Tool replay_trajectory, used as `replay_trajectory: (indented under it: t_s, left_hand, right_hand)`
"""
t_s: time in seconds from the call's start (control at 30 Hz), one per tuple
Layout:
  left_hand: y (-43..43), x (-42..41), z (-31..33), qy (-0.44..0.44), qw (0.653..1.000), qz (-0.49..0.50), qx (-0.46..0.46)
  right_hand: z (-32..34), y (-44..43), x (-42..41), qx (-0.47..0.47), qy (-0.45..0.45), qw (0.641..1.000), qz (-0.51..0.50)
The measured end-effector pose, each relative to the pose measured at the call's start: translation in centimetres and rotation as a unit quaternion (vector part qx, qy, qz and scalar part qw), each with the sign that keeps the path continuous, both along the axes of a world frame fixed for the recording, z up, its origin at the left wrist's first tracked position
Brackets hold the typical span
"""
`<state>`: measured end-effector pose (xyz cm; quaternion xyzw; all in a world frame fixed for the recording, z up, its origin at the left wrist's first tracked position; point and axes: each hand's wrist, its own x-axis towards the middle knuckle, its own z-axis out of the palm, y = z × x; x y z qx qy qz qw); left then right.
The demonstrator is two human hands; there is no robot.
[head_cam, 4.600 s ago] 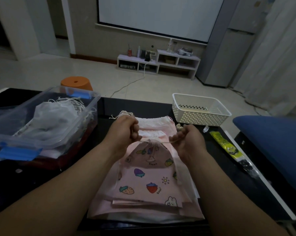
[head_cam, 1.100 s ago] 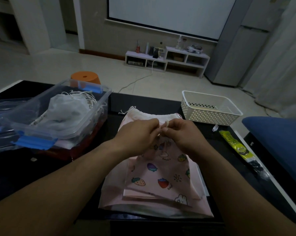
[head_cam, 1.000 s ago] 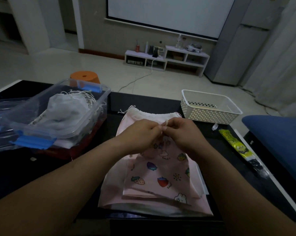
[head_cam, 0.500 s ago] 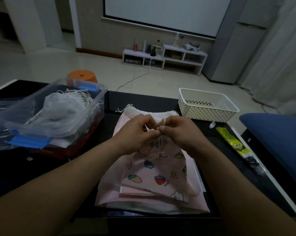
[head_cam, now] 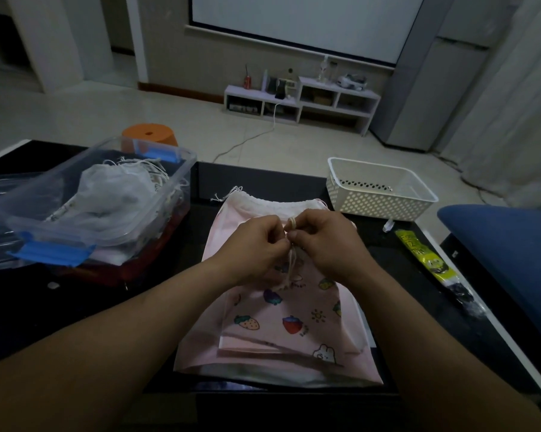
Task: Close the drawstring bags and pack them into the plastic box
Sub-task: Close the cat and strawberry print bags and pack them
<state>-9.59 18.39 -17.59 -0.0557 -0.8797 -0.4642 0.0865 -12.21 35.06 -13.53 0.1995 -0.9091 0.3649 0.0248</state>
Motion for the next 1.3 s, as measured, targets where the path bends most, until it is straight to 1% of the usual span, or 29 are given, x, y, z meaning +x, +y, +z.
replay_trajectory:
  t_s: [0.07, 0.17, 0.33, 0.43, 0.6, 0.73, 0.8, 0.97, 1.1, 1.2, 1.3]
  left_hand:
    - [0.1, 0.1, 0.0, 0.002, 1.000, 0.006, 0.002]
    - [0.3, 0.4, 0.3, 0.005, 1.000, -0.011, -0.004]
    - [-0.6, 0.2, 0.9, -0.032, 0.997, -0.041, 0.055]
    - [-1.6, 0.1, 1.3, -0.065, 0.992, -0.072, 0.080]
    - [-2.5, 0.1, 2.2, -0.082, 0.986, -0.100, 0.108]
    - [-2.5, 0.1, 2.3, -0.070, 0.988, -0.084, 0.111]
    - [-2.7, 0.0, 2.1, -0.064, 0.989, -0.073, 0.110]
    - [-3.0, -0.4, 1.7, -0.060, 0.994, -0.046, 0.080]
    - [-2.8, -0.4, 1.5, -0.044, 0.999, -0.015, 0.023]
    - [-3.1, -0.2, 1.6, -0.048, 0.997, -0.029, -0.046]
    - [-3.5, 0.0, 1.5, -0.020, 0.995, -0.034, -0.094]
  right_hand:
    - [0.0, -0.2, 0.2, 0.005, 0.016, 1.000, 0.007]
    - [-0.1, -0.4, 0.5, 0.005, 0.029, 0.999, 0.030]
    - [-0.1, -0.4, 0.3, -0.010, 0.047, 0.998, 0.034]
    - [0.0, -0.1, 0.0, -0.035, 0.031, 0.999, 0.029]
    - [0.1, 0.1, -0.3, -0.069, -0.010, 0.997, 0.031]
    - [0.1, 0.4, -0.3, -0.112, -0.060, 0.992, 0.014]
    - [0.2, 0.6, -0.3, -0.116, -0.074, 0.991, 0.005]
    - [0.2, 0.6, -0.1, -0.110, -0.086, 0.990, 0.000]
    - [0.2, 0.5, -0.2, -0.100, -0.091, 0.991, -0.012]
    - [0.2, 0.5, 0.0, -0.092, -0.089, 0.992, -0.015]
    - [0.3, 0.3, 0.3, -0.073, -0.073, 0.995, -0.013]
